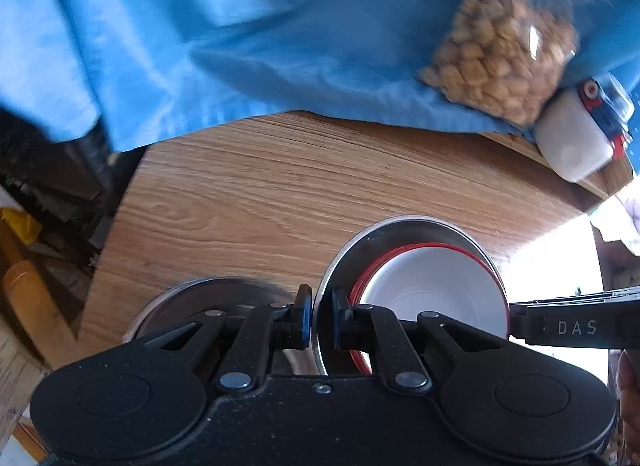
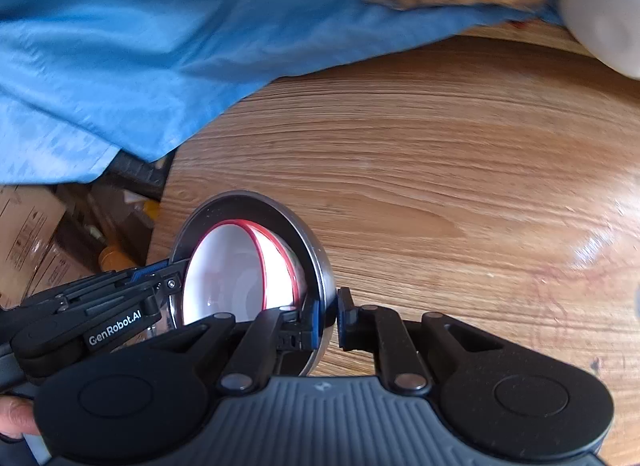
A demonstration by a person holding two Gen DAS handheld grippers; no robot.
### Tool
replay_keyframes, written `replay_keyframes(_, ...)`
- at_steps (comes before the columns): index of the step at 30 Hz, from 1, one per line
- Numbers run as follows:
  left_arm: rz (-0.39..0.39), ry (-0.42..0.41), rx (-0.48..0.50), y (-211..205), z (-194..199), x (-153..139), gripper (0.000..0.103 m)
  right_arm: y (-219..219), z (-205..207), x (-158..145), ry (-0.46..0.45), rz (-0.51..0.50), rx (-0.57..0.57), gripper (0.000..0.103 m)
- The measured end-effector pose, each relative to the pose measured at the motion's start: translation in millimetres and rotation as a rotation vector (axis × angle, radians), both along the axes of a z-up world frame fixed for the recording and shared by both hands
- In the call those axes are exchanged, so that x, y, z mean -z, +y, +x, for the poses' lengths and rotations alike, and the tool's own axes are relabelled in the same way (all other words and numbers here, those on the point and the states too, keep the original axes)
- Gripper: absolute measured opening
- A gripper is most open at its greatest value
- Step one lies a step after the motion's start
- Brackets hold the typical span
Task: Organize plates and bowls
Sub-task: 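Lift the steel bowl stack with both grippers and carry it toward the steel plates, then lower the steel bowl stack onto the stacked steel plates with both grippers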
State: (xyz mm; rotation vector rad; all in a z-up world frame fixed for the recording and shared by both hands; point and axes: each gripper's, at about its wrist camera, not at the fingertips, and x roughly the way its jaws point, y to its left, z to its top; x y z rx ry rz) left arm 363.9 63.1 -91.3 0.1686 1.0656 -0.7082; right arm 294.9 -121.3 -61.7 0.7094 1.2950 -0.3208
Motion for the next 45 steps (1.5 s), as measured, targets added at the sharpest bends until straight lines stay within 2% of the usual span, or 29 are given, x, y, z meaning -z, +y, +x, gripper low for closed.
replay_keyframes(12,0.025,0.032,-0.168,56.6,20.8,3.8,0.008,42.7,45.8,19.2,0.012,0.060,-0.161,0.012)
replay_keyframes(24,0.044,0.092,-0.284,100.7,26.2,26.9,0.008,79.0,70.2,40.1,0.065,0.084,-0.292,0.012)
replay_keyframes(35,0.058,0.131,-0.300,106.1,35.8,43.0,0.008,85.6,78.8,52.8,0.097,0.082,-0.310,0.012)
replay_keyframes(45,0.102,0.107,-0.240,94.2,41.8,44.1,0.009,77.6,81.6,56.7,0.101,0.089,-0.278,0.012)
